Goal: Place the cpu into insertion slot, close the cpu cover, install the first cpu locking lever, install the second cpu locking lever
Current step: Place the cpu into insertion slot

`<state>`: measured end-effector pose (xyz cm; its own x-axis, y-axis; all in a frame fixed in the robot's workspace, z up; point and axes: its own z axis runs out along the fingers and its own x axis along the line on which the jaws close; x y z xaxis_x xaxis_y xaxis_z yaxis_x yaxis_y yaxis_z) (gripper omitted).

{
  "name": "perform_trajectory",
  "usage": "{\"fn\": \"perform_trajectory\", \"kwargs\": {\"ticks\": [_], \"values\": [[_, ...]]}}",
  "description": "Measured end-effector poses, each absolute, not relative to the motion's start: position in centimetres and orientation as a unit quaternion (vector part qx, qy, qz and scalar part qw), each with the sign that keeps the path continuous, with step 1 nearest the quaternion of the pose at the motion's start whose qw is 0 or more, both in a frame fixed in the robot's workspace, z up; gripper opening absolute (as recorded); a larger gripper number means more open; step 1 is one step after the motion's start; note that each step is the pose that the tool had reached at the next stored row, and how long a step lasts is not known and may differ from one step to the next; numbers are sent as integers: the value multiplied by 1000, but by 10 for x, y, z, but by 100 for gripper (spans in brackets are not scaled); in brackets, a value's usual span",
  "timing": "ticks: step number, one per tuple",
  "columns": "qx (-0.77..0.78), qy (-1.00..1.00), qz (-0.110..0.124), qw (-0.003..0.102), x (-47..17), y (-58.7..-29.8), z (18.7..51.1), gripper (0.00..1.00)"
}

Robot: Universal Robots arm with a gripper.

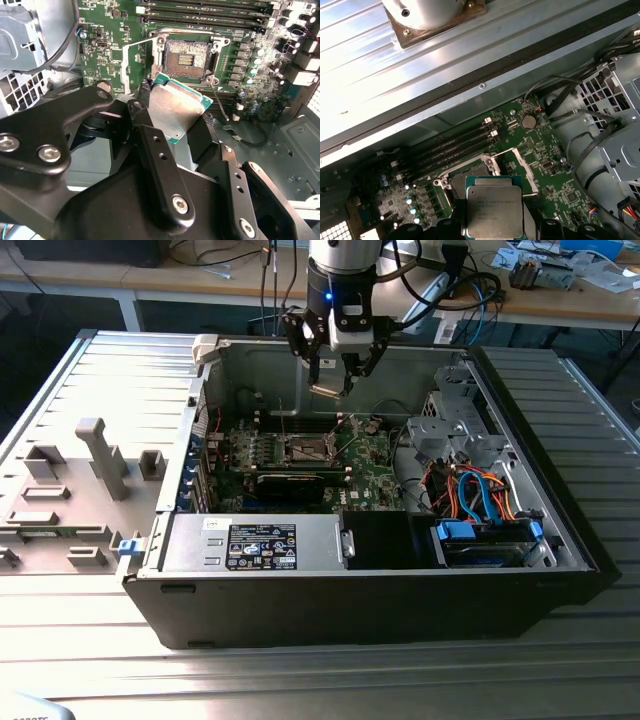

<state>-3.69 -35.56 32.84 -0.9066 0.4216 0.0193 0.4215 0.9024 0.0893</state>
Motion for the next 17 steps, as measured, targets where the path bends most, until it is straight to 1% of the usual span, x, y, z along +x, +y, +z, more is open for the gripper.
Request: {"fn": "perform_trajectory", "kwargs": {"ticks": [17], "values": [[235, 971, 46, 1, -37, -356, 328, 54]]}}
